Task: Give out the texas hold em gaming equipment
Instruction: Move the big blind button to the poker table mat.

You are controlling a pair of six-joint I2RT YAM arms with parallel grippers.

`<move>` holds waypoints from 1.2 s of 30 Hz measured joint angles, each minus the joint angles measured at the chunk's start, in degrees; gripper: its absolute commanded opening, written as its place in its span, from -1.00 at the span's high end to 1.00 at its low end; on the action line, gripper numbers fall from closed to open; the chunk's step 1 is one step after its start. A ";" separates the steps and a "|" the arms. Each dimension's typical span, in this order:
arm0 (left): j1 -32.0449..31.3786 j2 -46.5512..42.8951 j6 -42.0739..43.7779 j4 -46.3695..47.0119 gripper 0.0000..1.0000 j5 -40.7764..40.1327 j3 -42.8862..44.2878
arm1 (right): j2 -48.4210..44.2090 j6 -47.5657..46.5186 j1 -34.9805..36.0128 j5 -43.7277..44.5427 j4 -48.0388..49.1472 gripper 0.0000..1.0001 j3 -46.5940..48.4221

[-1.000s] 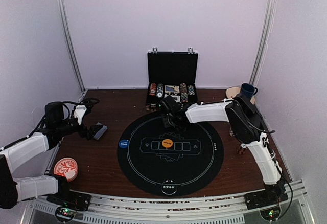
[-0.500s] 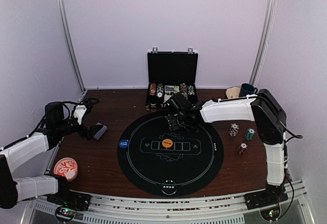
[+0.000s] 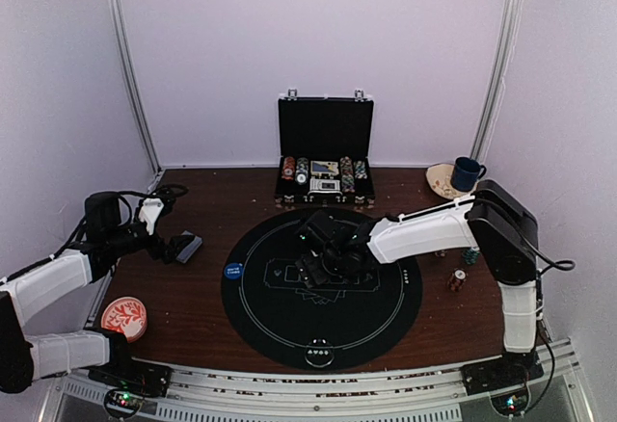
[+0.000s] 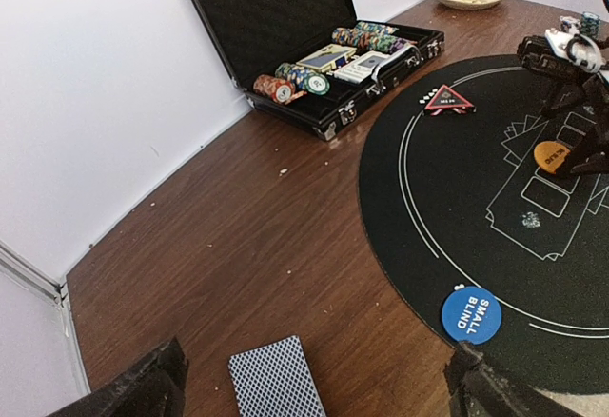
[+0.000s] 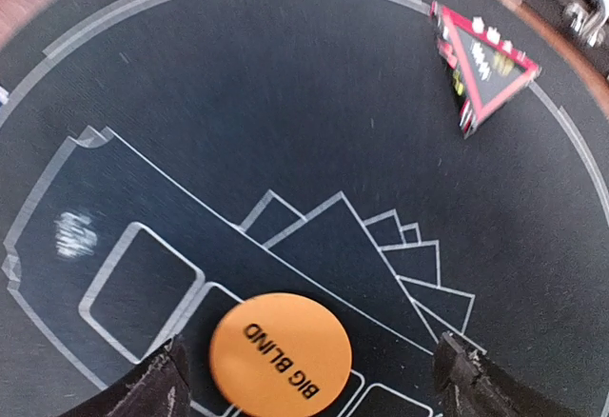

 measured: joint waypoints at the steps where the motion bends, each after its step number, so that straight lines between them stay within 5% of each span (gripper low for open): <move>1: 0.00 0.00 0.00 0.00 -0.96 0.00 -0.02 | 0.70 0.07 -0.07 0.00 -0.11 -0.79 0.00; 21: 0.00 0.68 0.07 0.00 -0.96 0.02 -0.02 | 2.54 1.49 -0.68 -6.71 3.26 -0.41 -0.02; 36: 0.00 1.22 0.09 0.04 -0.96 0.00 -0.02 | 2.40 1.92 -0.15 -5.33 4.44 -0.36 -1.05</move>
